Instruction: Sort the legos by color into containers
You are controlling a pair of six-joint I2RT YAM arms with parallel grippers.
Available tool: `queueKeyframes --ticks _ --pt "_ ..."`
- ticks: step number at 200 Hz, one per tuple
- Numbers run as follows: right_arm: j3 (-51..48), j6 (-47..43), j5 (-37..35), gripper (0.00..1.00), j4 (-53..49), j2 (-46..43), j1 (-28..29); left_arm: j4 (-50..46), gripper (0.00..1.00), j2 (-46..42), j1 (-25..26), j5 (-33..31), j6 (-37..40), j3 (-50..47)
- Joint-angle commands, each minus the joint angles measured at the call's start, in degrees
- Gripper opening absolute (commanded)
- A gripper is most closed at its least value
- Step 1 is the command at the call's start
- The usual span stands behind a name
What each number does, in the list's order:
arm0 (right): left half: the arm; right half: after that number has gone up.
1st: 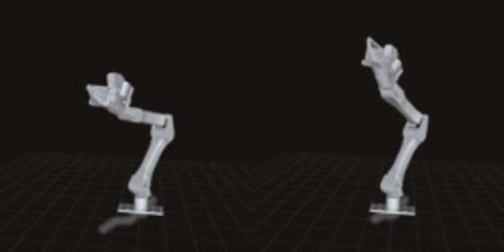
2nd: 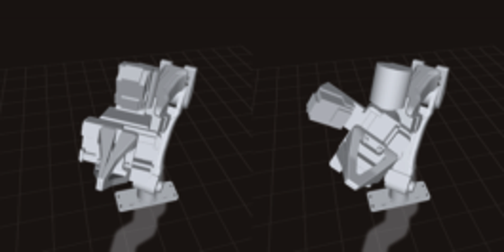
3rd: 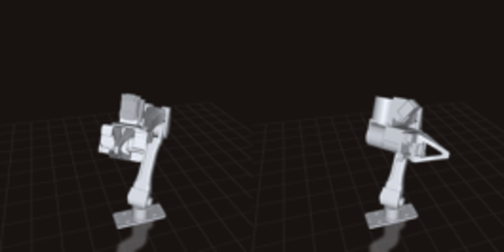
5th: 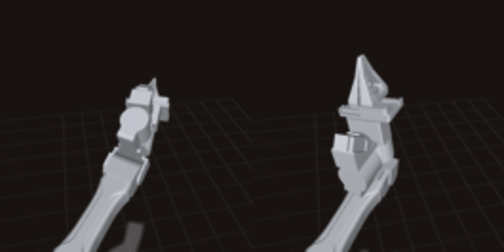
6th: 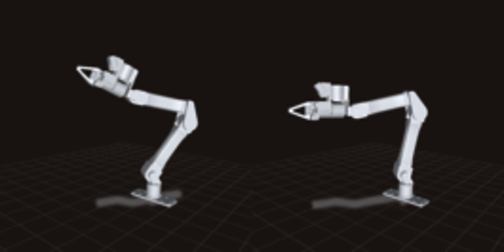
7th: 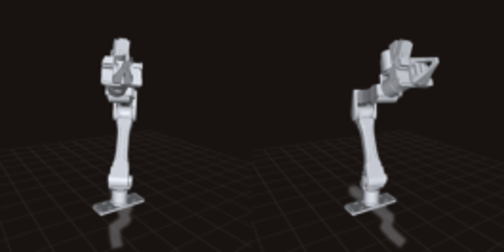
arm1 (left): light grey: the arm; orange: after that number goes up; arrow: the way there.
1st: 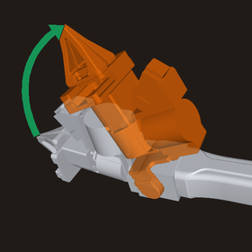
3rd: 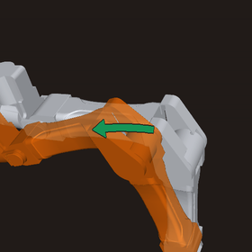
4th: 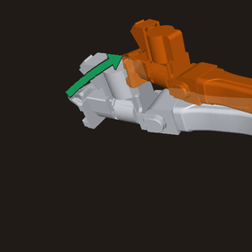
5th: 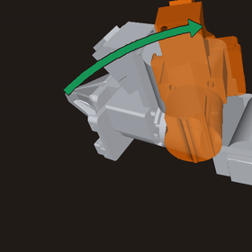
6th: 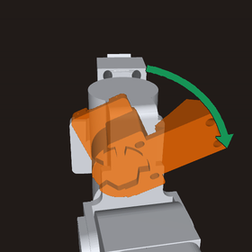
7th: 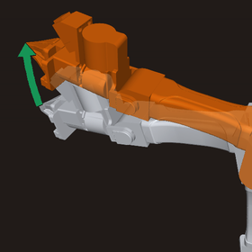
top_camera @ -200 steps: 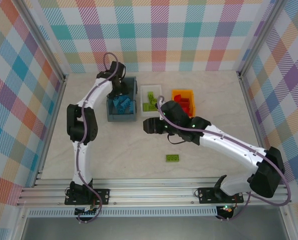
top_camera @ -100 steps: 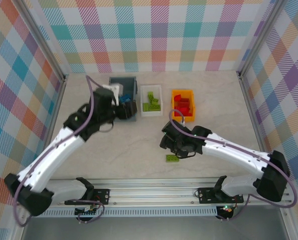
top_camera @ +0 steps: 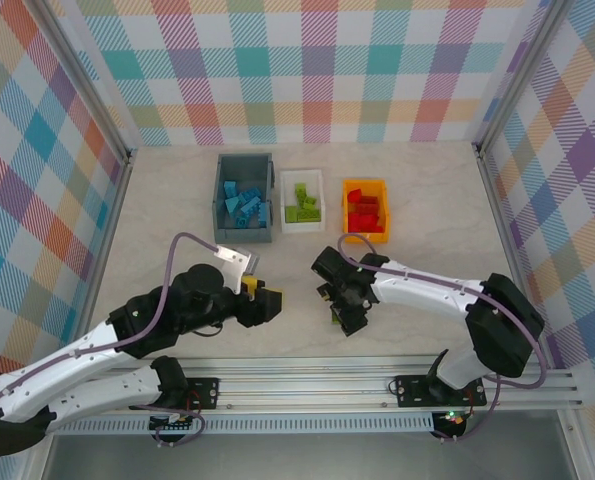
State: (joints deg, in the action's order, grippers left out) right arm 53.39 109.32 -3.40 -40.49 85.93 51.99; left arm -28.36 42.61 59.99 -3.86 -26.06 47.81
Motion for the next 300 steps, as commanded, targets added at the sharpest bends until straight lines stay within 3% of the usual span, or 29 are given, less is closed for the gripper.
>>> queueKeyframes --ticks 1,43,99,156,190,209,225,259,275,300 --pt "-0.8 5.1 2.4 0.82 1.6 0.7 -1.5 -0.3 0.65 0.1 1.0 -2.1 -1.0 -0.5" --pt "-4.2 4.5 3.5 0.81 4.6 1.9 -5.2 1.7 0.65 1.5 1.3 -1.9 -1.1 -1.2" --pt "-5.2 3.5 3.7 0.58 5.6 3.3 -6.7 2.3 0.64 2.4 1.5 -2.0 -0.8 -0.8" --pt "-5.1 1.9 5.0 0.54 6.8 5.3 -6.7 2.4 0.63 2.4 1.6 -3.0 -1.0 -0.5" --pt "-4.1 -1.6 3.6 0.37 6.0 4.9 -6.7 0.7 0.63 1.8 1.6 -7.0 -1.8 0.9" --pt "0.8 -8.8 -3.0 0.30 0.6 3.3 -6.1 -3.1 0.63 2.2 1.6 -12.6 -3.1 3.1" --pt "6.5 -16.3 -11.0 0.30 -3.5 2.0 -5.0 -6.0 0.63 3.2 1.6 -17.1 -4.0 5.2" --pt "18.5 -37.6 -19.5 0.32 -4.5 3.3 -5.9 -12.2 0.64 9.9 1.5 -25.4 -6.0 13.0" --pt "22.9 -50.7 -18.7 0.34 0.9 5.5 -7.7 -14.3 0.65 14.1 1.4 -28.3 -6.3 17.5" --pt "32.7 -64.2 -7.6 0.34 3.8 13.2 -14.1 -13.7 0.67 19.4 0.2 -28.5 -5.4 23.9"
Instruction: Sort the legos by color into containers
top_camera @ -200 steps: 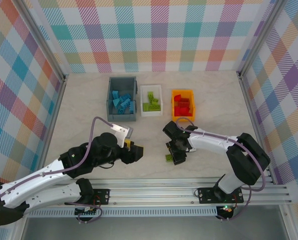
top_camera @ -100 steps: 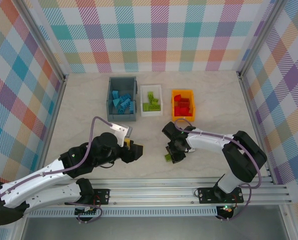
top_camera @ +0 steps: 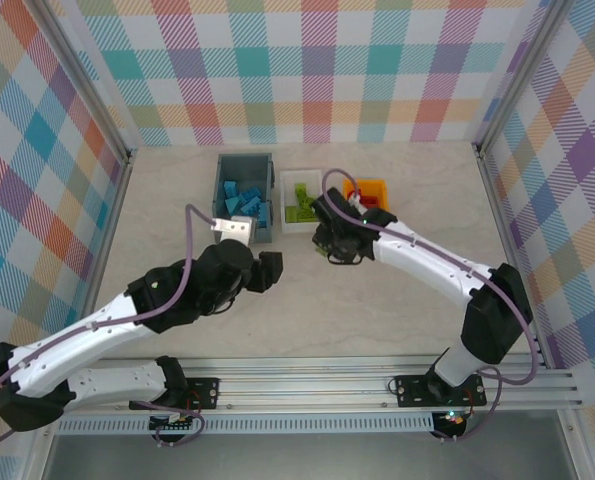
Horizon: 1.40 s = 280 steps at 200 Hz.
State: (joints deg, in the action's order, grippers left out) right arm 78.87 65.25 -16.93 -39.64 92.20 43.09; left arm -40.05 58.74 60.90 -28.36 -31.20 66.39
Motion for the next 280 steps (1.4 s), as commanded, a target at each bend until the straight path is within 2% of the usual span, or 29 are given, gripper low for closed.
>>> queueKeyframes --ticks 1,20,38,76,121,155,182,217,235,244,246,249,252,263,280 --pt "7.6 -20.5 6.4 0.34 3.0 7.2 -5.4 -2.0 0.67 3.4 -0.9 -3.8 -0.2 5.6" --pt "17.2 -28.7 12.6 0.33 2.0 14.8 -8.3 0.1 0.67 6.6 -3.7 -0.5 0.4 8.5" --pt "26.9 -34.4 13.7 0.35 -0.9 21.9 -9.2 3.0 0.68 8.5 -8.3 5.2 -0.2 9.2" --pt "44.4 -37.5 15.3 0.37 -6.9 35.7 -11.3 9.0 0.68 10.8 -17.2 15.0 -3.2 7.8" --pt "61.3 -37.1 17.6 0.40 -13.3 48.7 -11.6 11.0 0.67 13.6 -20.9 18.8 -3.4 6.3" --pt "63.0 -36.4 18.4 0.54 -13.5 50.0 -11.8 11.1 0.67 12.5 -21.7 19.2 -3.4 5.0" --pt "62.3 -37.0 17.7 0.64 -13.5 46.9 -11.7 10.2 0.67 11.5 -22.1 19.1 -3.3 4.6" --pt "53.5 -37.1 12.7 0.66 -11.3 35.5 -11.0 7.7 0.68 10.1 -22.7 18.2 -3.3 5.1" --pt "41.7 -37.0 7.5 0.70 -6.7 23.7 -10.8 5.2 0.71 8.2 -24.7 17.5 -3.9 5.2" --pt "35.3 -36.8 3.9 0.75 -4.4 18.0 -10.8 3.9 0.78 6.7 -26.6 17.8 -4.5 4.9" --pt "33.9 -36.8 2.9 0.78 -3.9 16.6 -10.8 3.5 0.84 6.3 -27.2 17.9 -4.6 4.9" --pt "31.0 -36.8 1.5 0.93 -3.2 14.2 -10.8 3.2 0.97 5.7 -27.9 18.3 -4.6 4.7" --pt "28.2 -37.0 -0.1 0.99 -2.1 11.7 -10.8 2.9 1.00 5.1 -28.7 18.6 -4.7 4.5" --pt "18.4 -37.0 -6.8 1.00 1.0 3.2 -10.9 1.6 1.00 2.7 -31.4 19.0 -3.7 3.5" --pt "2.7 -38.7 -15.7 1.00 6.7 -11.6 -10.8 1.0 1.00 -2.0 -32.3 14.8 -0.1 0.8"
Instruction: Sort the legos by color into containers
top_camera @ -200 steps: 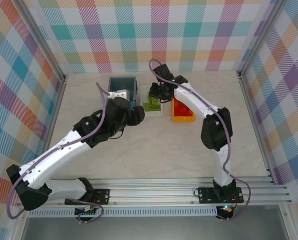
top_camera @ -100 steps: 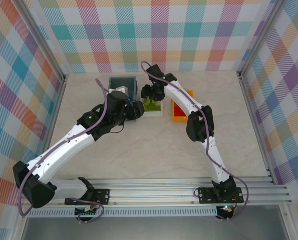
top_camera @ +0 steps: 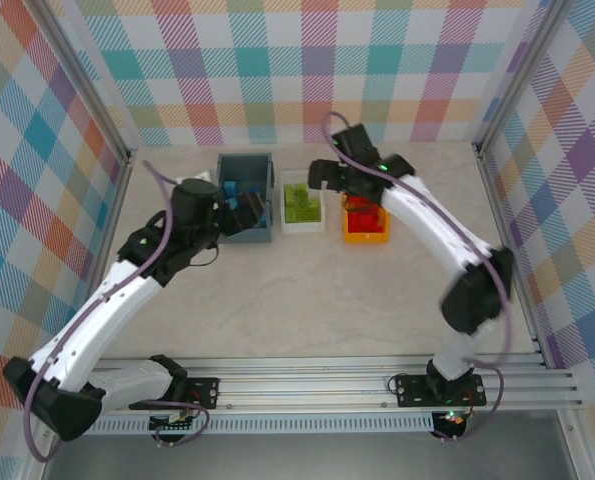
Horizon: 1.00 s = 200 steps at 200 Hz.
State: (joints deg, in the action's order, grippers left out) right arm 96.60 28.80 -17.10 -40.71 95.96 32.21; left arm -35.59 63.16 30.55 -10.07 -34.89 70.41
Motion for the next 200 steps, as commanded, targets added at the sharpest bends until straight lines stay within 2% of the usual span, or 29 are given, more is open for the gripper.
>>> queueKeyframes --ticks 1,18,35,42,50,61,70,80,96,114,134,156,167,186,200 --pt "-15.8 -2.5 -15.9 1.00 8.1 -16.2 0.1 -3.5 1.00 -6.7 -2.0 -4.0 3.7 -3.3" --pt "-28.6 -4.1 -25.1 1.00 11.7 -28.7 0.1 -6.4 1.00 -9.7 -2.1 -11.9 4.5 -5.0" --pt "-36.5 -0.3 -32.5 1.00 9.1 -36.9 -2.2 -11.9 1.00 -10.3 -2.1 -24.6 0.8 -6.0" --pt "-39.9 -0.3 -32.6 1.00 9.8 -39.7 -3.9 -12.7 1.00 -10.6 -2.1 -29.7 0.1 -7.6" --pt "-45.6 -4.7 -30.7 1.00 15.2 -42.9 -5.6 -11.3 1.00 -11.1 -2.3 -33.9 1.6 -10.4" --pt "-54.4 -12.2 -25.5 1.00 25.6 -46.9 -8.3 -4.2 1.00 -12.5 -2.8 -35.5 8.0 -16.4" --pt "-61.5 -17.5 -20.5 1.00 35.2 -49.3 -10.2 5.1 1.00 -13.9 -3.2 -34.8 15.1 -22.4" --pt "-68.0 -19.7 -18.4 1.00 43.1 -49.9 -12.5 12.3 1.00 -15.3 -4.6 -33.5 18.0 -28.1" --pt "-73.2 -18.5 -13.5 1.00 47.9 -46.7 -17.3 21.5 1.00 -16.1 -8.5 -29.0 22.1 -34.7" --pt "-73.9 -18.9 -5.9 1.00 51.2 -39.8 -21.7 27.3 1.00 -14.2 -14.7 -23.8 24.8 -38.5" --pt "-76.3 -21.6 -1.8 1.00 64.0 -32.6 -23.2 37.5 1.00 -9.9 -20.7 -16.9 25.9 -43.1" --pt "-76.5 -23.0 1.7 1.00 74.1 -24.1 -25.2 50.1 1.00 -2.1 -24.1 -14.4 26.1 -46.7" --pt "-75.6 -24.3 4.0 1.00 76.3 -21.8 -25.8 54.1 1.00 2.8 -25.8 -13.1 25.3 -47.0" --pt "-72.7 -24.7 5.8 1.00 74.5 -19.0 -28.1 62.7 1.00 10.7 -28.0 -10.3 25.1 -47.4" --pt "-72.6 -26.3 7.7 1.00 78.9 -16.9 -29.5 67.5 1.00 14.7 -28.6 -7.3 27.0 -46.2"
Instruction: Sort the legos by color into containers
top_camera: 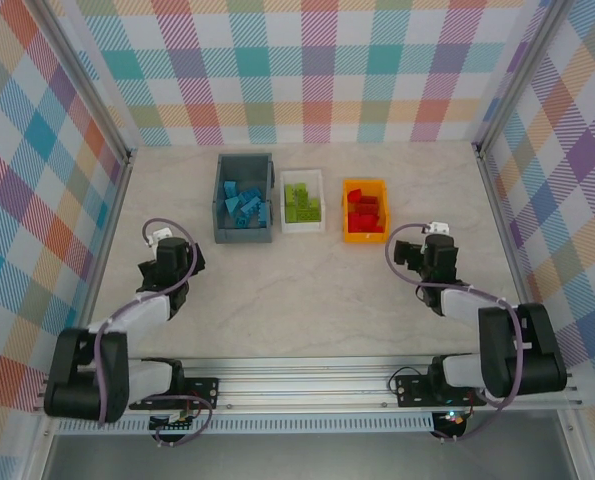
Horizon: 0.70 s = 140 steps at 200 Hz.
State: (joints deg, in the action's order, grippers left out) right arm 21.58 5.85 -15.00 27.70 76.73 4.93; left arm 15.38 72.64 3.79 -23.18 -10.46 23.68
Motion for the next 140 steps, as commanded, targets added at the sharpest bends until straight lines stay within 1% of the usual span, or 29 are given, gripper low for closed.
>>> queueKeyframes --ticks 1,14,19,25,31,39,46,54,58,62,63,65,68,71,80,88,91,100,108,116,124,140 --pt "2.4 -3.4 5.8 1.00 10.9 2.6 -2.4 16.9 1.00 5.5 -1.8 5.9 2.5 0.6" --pt "2.1 -1.8 8.9 1.00 14.3 6.1 -4.8 20.3 1.00 9.1 -2.3 8.5 4.6 2.0" --pt "1.5 -1.5 10.3 1.00 17.3 7.7 -5.4 21.3 1.00 10.9 -2.5 9.1 4.8 2.5" --pt "2.0 -2.0 11.6 1.00 15.6 7.9 -5.5 21.4 1.00 12.5 -2.7 9.9 5.0 3.3" --pt "1.7 -2.2 12.0 1.00 17.5 9.0 -5.5 19.3 1.00 12.4 -2.6 10.8 5.5 4.3" --pt "-0.1 -2.3 12.2 1.00 22.4 10.4 -5.4 21.1 1.00 12.5 -2.5 12.0 6.4 3.5" --pt "-0.7 -2.6 12.4 1.00 22.6 9.9 -5.4 23.7 1.00 12.2 -2.1 12.6 7.2 1.9" --pt "-1.3 -2.6 12.5 1.00 24.2 10.1 -5.4 30.3 1.00 12.8 -1.0 12.2 8.3 -1.4" --pt "-1.4 -2.7 12.7 1.00 24.1 10.0 -5.4 35.5 1.00 14.5 -0.5 11.7 8.6 -3.5" --pt "-1.4 -2.7 12.6 1.00 23.8 9.9 -5.4 43.3 1.00 17.1 -0.3 11.8 9.3 -5.7" --pt "-1.4 -2.7 12.6 1.00 23.9 9.9 -5.4 43.3 1.00 17.6 -0.3 12.2 9.5 -6.2" --pt "-1.4 -2.7 12.6 1.00 24.1 9.9 -5.4 47.2 1.00 18.5 -0.3 12.5 9.9 -7.0" --pt "-1.4 -2.7 12.6 1.00 24.3 10.1 -5.4 49.5 1.00 18.5 -0.2 13.0 10.3 -7.8" --pt "-1.3 -2.7 12.6 1.00 24.1 10.0 -5.4 48.7 1.00 17.7 -0.2 13.2 10.1 -7.8" --pt "-1.0 -2.6 12.4 1.00 23.6 10.1 -5.4 39.4 1.00 14.9 -0.2 12.3 9.2 -5.9" --pt "-0.9 -2.5 12.1 1.00 23.1 10.0 -5.4 41.5 1.00 17.4 -0.2 11.9 9.3 -4.7" --pt "-0.7 -2.5 11.9 1.00 22.9 10.1 -5.3 40.7 1.00 17.6 -0.2 12.0 9.4 -3.9" --pt "0.0 -2.4 10.2 1.00 21.6 10.2 -5.0 31.7 1.00 16.4 -0.2 11.7 9.0 -0.7" --pt "0.7 -2.5 8.2 1.00 20.6 10.3 -4.2 34.9 1.00 17.2 0.0 11.5 9.3 -1.5" --pt "0.8 -2.8 8.1 1.00 20.5 10.4 -3.9 32.9 1.00 16.6 0.0 11.7 9.2 -1.1" --pt "0.8 -2.8 8.0 1.00 20.6 10.4 -3.9 34.2 1.00 17.1 0.0 11.5 9.3 -1.3" --pt "0.8 -2.8 8.1 1.00 20.6 10.5 -3.9 33.6 1.00 16.9 0.0 11.5 9.1 -1.1"
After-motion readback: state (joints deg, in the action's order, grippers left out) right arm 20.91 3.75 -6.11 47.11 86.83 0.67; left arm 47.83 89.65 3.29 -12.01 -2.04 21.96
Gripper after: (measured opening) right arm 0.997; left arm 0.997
